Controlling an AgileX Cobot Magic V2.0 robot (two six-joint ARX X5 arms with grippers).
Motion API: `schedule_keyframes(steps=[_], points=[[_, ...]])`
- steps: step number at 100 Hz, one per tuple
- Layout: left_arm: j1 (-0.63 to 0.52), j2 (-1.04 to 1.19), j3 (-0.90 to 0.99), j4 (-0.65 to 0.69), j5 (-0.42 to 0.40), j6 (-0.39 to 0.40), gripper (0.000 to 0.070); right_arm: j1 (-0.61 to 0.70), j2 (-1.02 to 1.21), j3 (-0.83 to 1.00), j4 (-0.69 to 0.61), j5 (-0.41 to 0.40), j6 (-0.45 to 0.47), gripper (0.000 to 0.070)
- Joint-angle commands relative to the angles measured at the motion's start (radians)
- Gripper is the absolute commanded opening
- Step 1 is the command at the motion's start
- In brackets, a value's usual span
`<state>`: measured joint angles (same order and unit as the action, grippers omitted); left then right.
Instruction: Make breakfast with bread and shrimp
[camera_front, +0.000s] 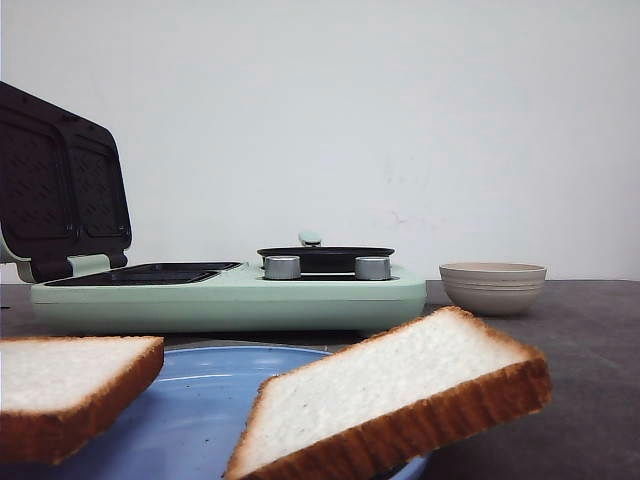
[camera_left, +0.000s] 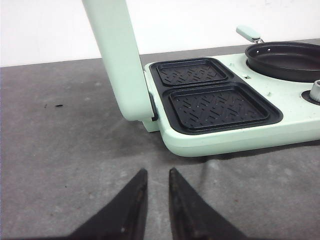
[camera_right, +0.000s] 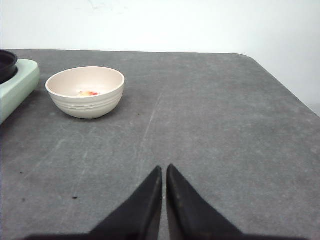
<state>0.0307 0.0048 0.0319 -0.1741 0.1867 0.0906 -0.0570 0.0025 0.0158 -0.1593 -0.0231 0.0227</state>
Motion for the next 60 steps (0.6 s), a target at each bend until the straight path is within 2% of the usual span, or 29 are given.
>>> schedule_keyframes(steps=[1, 31, 60], points=[[0.002, -0.002, -0.018, -0.004, 0.005, 0.009, 0.0, 0.002, 0.001, -0.004, 0.011, 0.0, -0.005, 0.0009], [0.002, -0.002, -0.018, -0.004, 0.005, 0.009, 0.0, 0.002, 0.001, -0.004, 0.026, -0.001, -0.005, 0.0009], [0.002, -0.002, -0.018, -0.004, 0.005, 0.0, 0.0, 0.002, 0.001, -0.004, 0.102, -0.001, -0.005, 0.0009]])
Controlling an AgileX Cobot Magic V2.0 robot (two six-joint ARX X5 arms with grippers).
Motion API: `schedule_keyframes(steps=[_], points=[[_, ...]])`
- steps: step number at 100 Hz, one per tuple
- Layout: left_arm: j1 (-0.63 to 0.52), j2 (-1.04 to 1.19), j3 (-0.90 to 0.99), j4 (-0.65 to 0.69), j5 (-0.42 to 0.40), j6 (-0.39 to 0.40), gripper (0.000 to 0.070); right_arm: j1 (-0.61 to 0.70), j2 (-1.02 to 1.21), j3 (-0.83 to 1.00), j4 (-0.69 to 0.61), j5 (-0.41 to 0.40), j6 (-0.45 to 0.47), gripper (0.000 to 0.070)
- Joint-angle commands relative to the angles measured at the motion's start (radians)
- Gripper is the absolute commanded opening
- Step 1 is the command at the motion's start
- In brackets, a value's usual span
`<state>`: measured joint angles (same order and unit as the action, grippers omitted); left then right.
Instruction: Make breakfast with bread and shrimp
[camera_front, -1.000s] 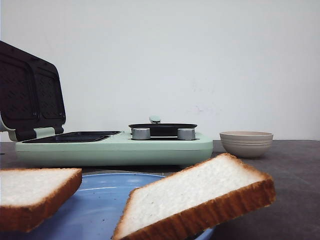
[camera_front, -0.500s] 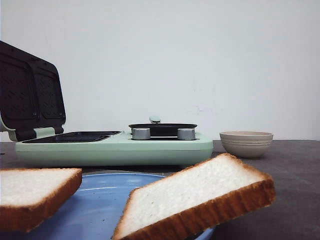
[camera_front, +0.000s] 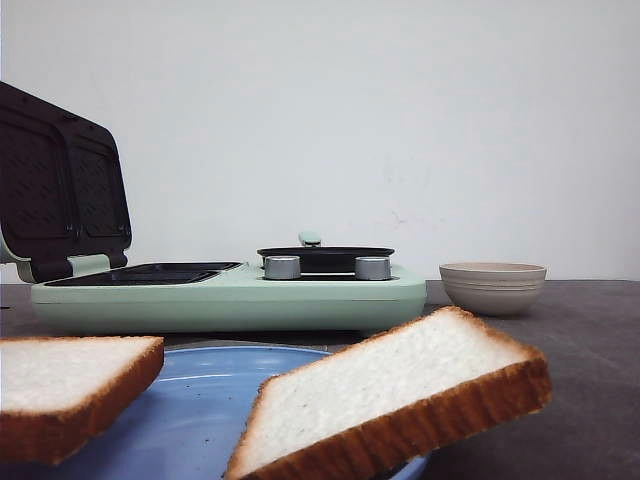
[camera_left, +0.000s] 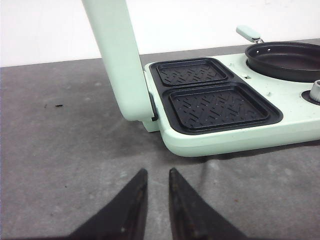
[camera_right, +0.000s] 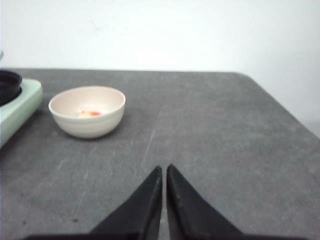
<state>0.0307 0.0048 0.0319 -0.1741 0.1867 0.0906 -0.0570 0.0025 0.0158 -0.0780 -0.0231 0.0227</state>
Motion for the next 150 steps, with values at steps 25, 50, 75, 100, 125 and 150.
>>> schedule_keyframes(steps=[25, 50, 75, 100, 125, 150], points=[[0.002, -0.002, -0.018, -0.004, 0.006, -0.006, 0.0, 0.002, 0.001, -0.004, 0.039, -0.004, -0.003, 0.0009], [0.002, -0.002, -0.018, -0.004, 0.009, -0.084, 0.0, 0.002, 0.001, -0.004, 0.039, -0.009, 0.099, 0.0009], [0.002, -0.002, -0.018, 0.0, 0.008, -0.287, 0.0, 0.002, 0.001, -0.003, 0.01, -0.069, 0.241, 0.0005], [0.002, 0.011, 0.057, -0.081, 0.045, -0.5, 0.0006, 0.002, 0.008, 0.07, -0.17, -0.087, 0.405, 0.0004], [0.002, 0.154, 0.244, -0.162, 0.082, -0.489, 0.0006, 0.002, 0.147, 0.208, -0.216, -0.195, 0.523, 0.0003], [-0.003, 0.438, 0.486, -0.319, 0.185, -0.376, 0.0005, 0.002, 0.466, 0.43, -0.351, -0.366, 0.488, 0.0003]])
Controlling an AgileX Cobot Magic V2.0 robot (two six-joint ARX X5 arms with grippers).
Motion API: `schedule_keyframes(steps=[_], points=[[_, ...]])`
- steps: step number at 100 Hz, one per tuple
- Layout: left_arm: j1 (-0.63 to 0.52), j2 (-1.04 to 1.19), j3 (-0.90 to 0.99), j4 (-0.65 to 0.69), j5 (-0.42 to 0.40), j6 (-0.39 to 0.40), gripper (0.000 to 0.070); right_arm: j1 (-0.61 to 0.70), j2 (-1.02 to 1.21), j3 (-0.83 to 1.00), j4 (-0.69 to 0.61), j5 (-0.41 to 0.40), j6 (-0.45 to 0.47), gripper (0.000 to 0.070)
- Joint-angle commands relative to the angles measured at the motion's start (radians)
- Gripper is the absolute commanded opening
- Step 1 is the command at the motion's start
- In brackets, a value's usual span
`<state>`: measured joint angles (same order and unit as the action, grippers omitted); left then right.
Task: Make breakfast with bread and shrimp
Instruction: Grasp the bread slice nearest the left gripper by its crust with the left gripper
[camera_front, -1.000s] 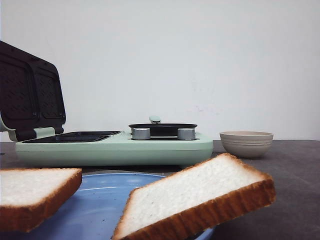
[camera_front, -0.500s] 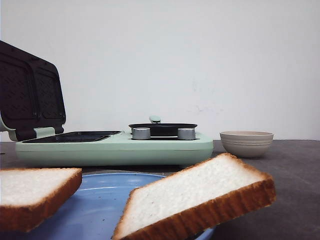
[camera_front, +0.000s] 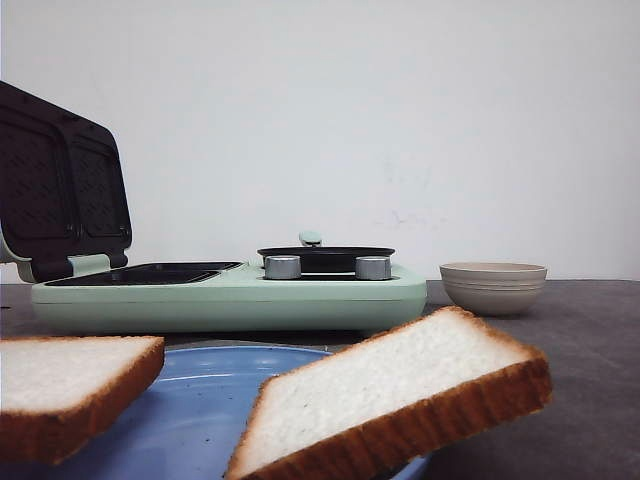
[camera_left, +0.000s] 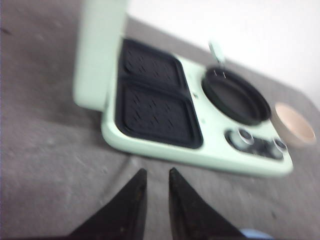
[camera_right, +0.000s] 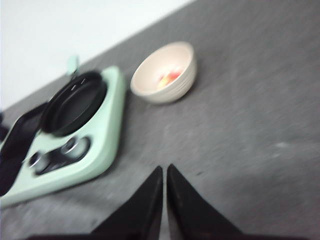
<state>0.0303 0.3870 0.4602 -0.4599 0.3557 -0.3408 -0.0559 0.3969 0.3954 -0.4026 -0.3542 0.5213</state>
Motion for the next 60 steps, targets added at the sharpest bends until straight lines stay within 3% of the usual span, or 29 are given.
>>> schedule_keyframes(steps=[1, 20, 39, 51, 60], points=[[-0.003, 0.065, 0.065, -0.042, 0.017, 0.058, 0.0005, 0.001, 0.089, 0.063, -0.036, -0.042, -0.014, 0.0003], [-0.018, 0.16, 0.151, -0.173, 0.02, 0.067, 0.0004, 0.001, 0.193, 0.143, -0.09, -0.072, -0.039, 0.0004], [-0.018, 0.161, 0.152, -0.29, 0.051, 0.069, 0.001, 0.006, 0.196, 0.143, -0.141, -0.168, -0.071, 0.0004], [-0.019, 0.171, 0.152, -0.359, 0.088, 0.102, 0.0161, 0.018, 0.196, 0.143, -0.174, -0.202, -0.094, 0.0006], [-0.019, 0.199, 0.152, -0.401, 0.128, 0.106, 0.0254, 0.025, 0.197, 0.143, -0.176, -0.236, -0.103, 0.0048]])
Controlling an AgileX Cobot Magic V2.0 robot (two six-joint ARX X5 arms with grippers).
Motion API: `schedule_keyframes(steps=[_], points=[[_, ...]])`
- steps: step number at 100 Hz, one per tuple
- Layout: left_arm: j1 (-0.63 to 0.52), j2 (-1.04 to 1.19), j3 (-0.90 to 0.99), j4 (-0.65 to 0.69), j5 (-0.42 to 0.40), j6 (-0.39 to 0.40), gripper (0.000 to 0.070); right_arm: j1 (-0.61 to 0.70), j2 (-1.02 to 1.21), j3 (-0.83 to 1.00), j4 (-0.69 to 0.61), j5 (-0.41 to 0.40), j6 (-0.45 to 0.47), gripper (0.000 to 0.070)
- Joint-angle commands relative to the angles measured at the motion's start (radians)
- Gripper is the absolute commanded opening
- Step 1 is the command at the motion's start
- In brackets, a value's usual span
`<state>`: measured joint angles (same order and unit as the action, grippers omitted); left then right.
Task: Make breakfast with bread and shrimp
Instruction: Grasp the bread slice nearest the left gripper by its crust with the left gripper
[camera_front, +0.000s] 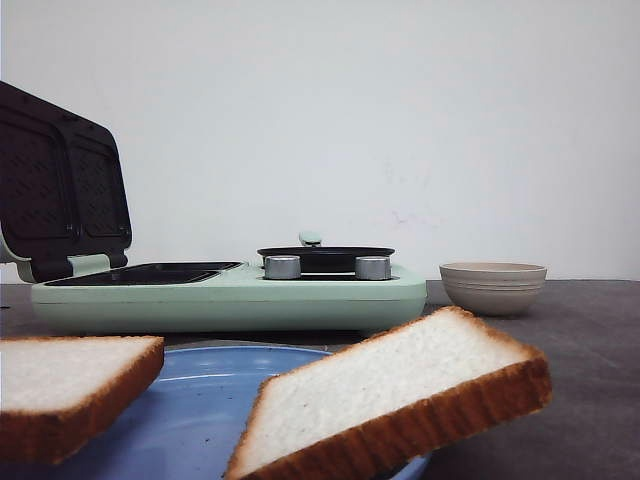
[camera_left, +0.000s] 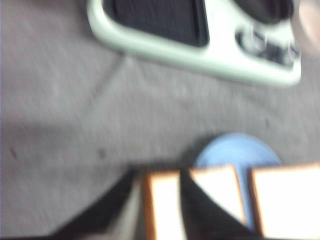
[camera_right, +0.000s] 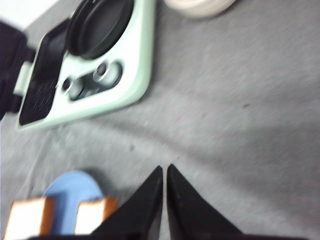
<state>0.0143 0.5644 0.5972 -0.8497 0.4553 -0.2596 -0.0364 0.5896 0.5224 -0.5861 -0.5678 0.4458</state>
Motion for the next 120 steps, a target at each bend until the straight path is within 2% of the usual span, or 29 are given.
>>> schedule_keyframes(steps=[1, 5, 12, 16, 19, 33, 39, 45, 61, 120], points=[[-0.003, 0.027, 0.015, -0.013, 0.035, 0.025, 0.0262, 0.006, 0.004, 0.016, 0.008, -0.026, -0.028, 0.0059], [-0.003, 0.047, 0.015, -0.018, 0.066, 0.029, 0.0287, 0.008, 0.004, 0.016, 0.008, -0.038, -0.028, 0.0116], [-0.003, 0.097, 0.015, -0.021, 0.109, 0.042, 0.0287, 0.008, 0.004, 0.016, 0.004, -0.059, -0.028, 0.0227], [-0.003, 0.132, 0.015, -0.027, 0.124, 0.044, 0.0293, 0.008, 0.004, 0.016, 0.002, -0.066, -0.028, 0.0266], [-0.003, 0.169, 0.015, -0.035, 0.135, 0.047, 0.0324, 0.008, 0.004, 0.016, 0.001, -0.071, -0.028, 0.028], [-0.003, 0.316, 0.015, -0.045, 0.158, 0.063, 0.0332, 0.008, 0.003, 0.016, -0.007, -0.08, -0.035, 0.028], [-0.003, 0.376, 0.015, -0.045, 0.159, 0.066, 0.0365, 0.008, 0.003, 0.016, -0.01, -0.091, -0.035, 0.028], [-0.003, 0.431, 0.015, -0.044, 0.161, 0.071, 0.0367, 0.008, 0.003, 0.016, -0.015, -0.096, -0.039, 0.028], [-0.013, 0.557, 0.015, -0.046, 0.291, 0.118, 0.0366, 0.016, 0.003, 0.016, -0.021, -0.096, -0.042, 0.028], [-0.224, 0.719, 0.015, -0.047, 0.299, 0.128, 0.0359, 0.028, 0.003, 0.016, -0.021, -0.099, -0.043, 0.028]])
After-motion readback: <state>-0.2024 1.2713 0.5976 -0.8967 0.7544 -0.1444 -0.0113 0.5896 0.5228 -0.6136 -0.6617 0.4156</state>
